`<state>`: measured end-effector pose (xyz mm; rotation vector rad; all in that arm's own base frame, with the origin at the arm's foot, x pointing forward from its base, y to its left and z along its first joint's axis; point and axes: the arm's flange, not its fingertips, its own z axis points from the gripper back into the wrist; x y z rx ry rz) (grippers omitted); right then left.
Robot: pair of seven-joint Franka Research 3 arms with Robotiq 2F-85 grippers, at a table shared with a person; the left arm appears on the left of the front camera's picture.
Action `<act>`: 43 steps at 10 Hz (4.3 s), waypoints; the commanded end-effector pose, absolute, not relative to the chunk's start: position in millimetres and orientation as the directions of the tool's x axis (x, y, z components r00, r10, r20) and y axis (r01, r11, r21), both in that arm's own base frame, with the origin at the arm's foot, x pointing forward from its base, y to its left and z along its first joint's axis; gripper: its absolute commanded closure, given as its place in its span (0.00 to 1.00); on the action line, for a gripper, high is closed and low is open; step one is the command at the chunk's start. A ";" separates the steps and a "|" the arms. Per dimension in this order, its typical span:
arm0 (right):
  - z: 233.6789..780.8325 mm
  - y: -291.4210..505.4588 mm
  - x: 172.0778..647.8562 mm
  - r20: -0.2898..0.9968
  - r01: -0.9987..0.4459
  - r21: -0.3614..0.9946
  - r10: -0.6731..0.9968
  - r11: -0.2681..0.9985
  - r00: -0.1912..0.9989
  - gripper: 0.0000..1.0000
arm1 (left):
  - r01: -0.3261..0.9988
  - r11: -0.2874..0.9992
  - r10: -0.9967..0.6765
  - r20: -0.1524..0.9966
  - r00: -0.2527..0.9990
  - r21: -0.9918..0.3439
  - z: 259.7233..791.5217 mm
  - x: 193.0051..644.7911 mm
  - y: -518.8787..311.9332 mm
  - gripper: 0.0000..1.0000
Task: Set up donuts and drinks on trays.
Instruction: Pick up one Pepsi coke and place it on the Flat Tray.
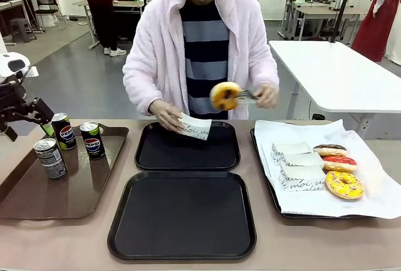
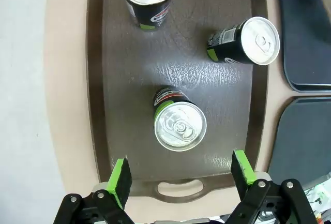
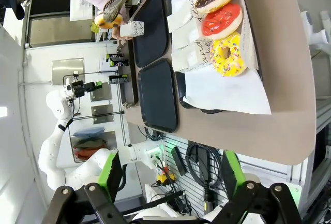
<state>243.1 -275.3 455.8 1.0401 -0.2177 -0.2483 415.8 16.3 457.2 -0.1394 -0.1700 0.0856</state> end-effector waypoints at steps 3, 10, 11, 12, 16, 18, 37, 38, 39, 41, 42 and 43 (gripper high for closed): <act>456.5 -276.6 244.2 0.077 0.078 0.879 -0.302 0.470 0.950 0.00 | -0.077 0.987 0.099 0.159 0.982 -0.141 455.9 417.8 17.5 0.00; 456.5 -276.6 244.2 0.077 0.078 0.879 -0.302 0.470 0.950 0.00 | -0.095 0.995 0.099 0.215 0.971 -0.028 399.7 436.9 -1.1 0.00; 456.5 -276.6 244.2 0.077 0.078 0.879 -0.302 0.470 0.950 0.00 | -0.090 0.996 0.091 0.210 0.974 -0.015 395.3 444.1 -8.7 0.00; 456.5 -276.6 244.2 0.077 0.078 0.879 -0.302 0.470 0.950 0.00 | -0.085 0.996 0.084 0.208 0.975 -0.005 392.5 445.4 -15.8 0.00; 456.5 -276.6 244.2 0.077 0.078 0.879 -0.302 0.470 0.950 0.00 | -0.110 0.993 0.102 0.161 0.982 0.039 377.8 448.2 -24.0 0.00; 456.5 -276.6 244.2 0.077 0.078 0.879 -0.302 0.470 0.950 0.00 | -0.096 0.995 0.090 0.146 0.985 0.038 381.7 449.4 -26.4 0.28; 456.5 -276.6 244.2 0.077 0.078 0.879 -0.302 0.470 0.950 0.00 | 0.101 0.995 -0.100 0.165 0.981 0.006 541.8 310.7 -43.3 0.54; 456.5 -276.6 244.2 0.077 0.078 0.879 -0.302 0.470 0.950 0.00 | 0.101 0.995 -0.100 0.165 0.981 0.006 541.8 310.7 -43.3 0.54; 456.5 -276.6 244.2 0.077 0.078 0.879 -0.302 0.470 0.950 0.00 | 0.101 0.995 -0.100 0.165 0.981 0.006 541.8 310.7 -43.3 0.54; 456.5 -276.6 244.2 0.077 0.078 0.879 -0.302 0.470 0.950 0.00 | 0.114 0.993 -0.112 0.153 0.982 -0.007 539.0 309.9 -44.7 0.42; 456.5 -276.6 244.2 0.077 0.078 0.879 -0.302 0.470 0.950 0.00 | 0.115 0.993 -0.108 0.172 0.979 -0.029 537.7 312.4 -56.8 0.42; 456.5 -276.6 244.2 0.077 0.078 0.879 -0.302 0.470 0.950 0.00 | 0.131 0.988 -0.116 0.181 0.977 -0.076 537.0 306.8 -66.9 0.42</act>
